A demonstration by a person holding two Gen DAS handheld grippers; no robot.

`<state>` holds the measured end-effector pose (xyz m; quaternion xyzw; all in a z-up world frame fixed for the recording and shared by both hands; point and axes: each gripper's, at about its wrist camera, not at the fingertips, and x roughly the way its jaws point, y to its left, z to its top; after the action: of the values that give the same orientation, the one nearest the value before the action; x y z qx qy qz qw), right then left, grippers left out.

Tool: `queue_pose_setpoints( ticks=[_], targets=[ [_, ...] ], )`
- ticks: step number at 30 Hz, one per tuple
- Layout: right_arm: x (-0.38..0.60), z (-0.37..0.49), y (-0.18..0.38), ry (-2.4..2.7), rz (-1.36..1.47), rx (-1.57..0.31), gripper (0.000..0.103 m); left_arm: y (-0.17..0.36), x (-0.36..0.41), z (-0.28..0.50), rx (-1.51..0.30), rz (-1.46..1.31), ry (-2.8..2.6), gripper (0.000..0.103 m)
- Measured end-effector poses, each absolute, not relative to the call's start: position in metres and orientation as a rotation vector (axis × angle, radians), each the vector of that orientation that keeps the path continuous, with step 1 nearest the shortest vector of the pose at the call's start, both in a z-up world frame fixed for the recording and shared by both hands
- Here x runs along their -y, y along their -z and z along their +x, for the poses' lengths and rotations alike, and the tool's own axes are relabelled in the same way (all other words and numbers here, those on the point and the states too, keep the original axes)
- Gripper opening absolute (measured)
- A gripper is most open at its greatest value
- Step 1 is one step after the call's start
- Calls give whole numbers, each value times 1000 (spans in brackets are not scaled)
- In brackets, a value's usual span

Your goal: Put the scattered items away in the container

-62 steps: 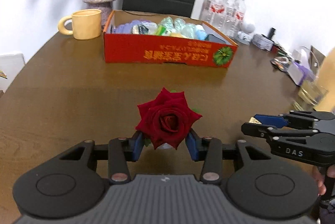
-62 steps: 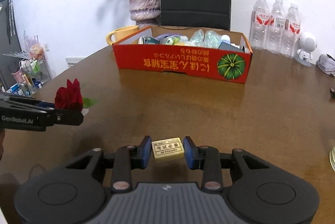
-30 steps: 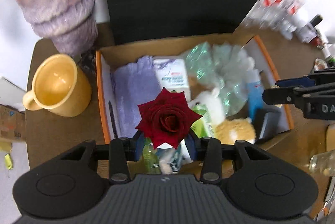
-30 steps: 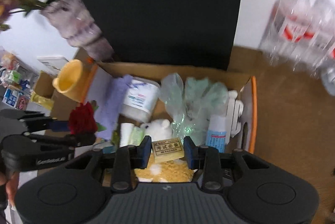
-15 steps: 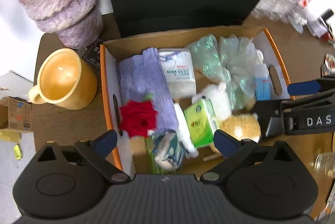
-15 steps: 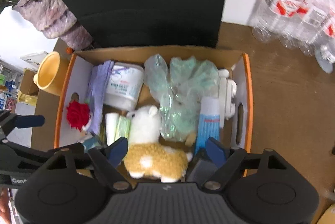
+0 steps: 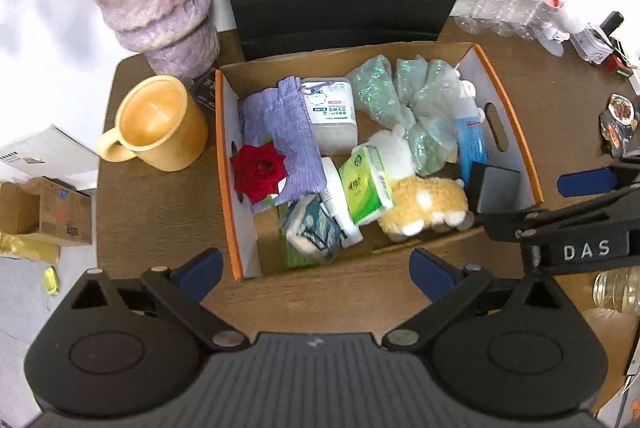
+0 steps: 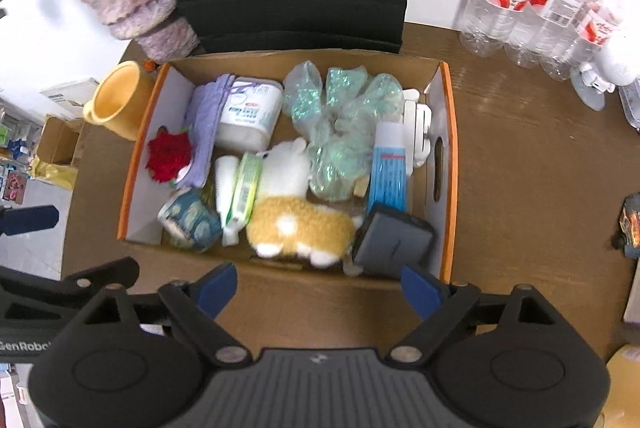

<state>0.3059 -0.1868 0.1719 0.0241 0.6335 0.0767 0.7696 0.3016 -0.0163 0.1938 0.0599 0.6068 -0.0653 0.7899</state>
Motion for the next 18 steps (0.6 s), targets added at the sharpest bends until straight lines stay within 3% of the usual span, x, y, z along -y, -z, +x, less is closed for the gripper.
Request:
queue_pose_setpoints(
  ticks=[18],
  targets=[
    [192, 211, -245, -158, 72, -1181, 90, -261, 16, 212, -1138, 85, 200, 103]
  ],
)
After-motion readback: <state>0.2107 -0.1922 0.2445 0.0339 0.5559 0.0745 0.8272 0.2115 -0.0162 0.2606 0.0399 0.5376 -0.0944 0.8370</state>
